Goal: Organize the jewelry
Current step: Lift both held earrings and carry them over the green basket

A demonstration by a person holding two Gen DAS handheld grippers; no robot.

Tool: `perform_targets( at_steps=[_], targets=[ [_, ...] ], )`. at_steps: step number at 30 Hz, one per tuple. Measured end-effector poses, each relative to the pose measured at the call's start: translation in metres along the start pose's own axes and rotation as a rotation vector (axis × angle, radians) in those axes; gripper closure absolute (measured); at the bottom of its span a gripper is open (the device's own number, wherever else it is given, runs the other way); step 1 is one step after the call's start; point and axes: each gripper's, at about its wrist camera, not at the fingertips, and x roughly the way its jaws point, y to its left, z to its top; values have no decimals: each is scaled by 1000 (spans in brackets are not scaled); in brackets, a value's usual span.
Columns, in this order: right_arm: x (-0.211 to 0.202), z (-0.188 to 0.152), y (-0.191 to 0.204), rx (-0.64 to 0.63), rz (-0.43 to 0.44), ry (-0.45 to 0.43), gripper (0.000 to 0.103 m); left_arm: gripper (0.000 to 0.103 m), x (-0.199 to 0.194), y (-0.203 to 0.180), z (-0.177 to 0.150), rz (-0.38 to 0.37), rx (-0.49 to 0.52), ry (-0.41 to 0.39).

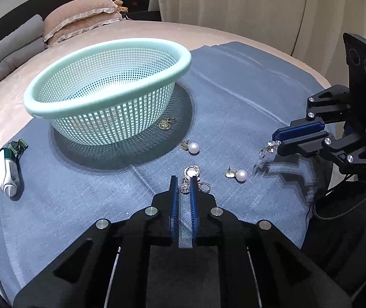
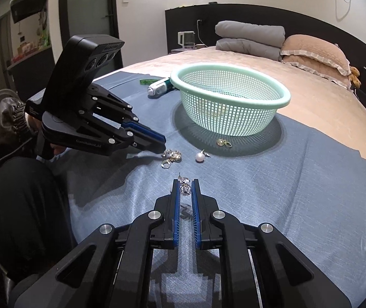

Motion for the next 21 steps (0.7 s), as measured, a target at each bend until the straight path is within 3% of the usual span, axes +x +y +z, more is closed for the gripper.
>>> perform_targets(
  at_steps=[2, 11, 13, 14, 21],
  targets=[
    [0, -1, -1, 3, -2, -2, 95, 80, 0, 2, -1, 8, -9, -7],
    [1, 0, -1, 7, 2, 4, 94, 80, 10, 3, 0, -30, -5, 1],
    [1, 1, 0, 9, 0, 7, 95, 85, 10, 4, 0, -35, -12, -1],
    [1, 2, -1, 9, -4, 8, 95, 93, 9, 2, 0, -37, -14, -1],
    [-2, 9, -2, 0, -13, -3, 94, 93, -12, 4, 4, -10, -20, -37]
  ],
)
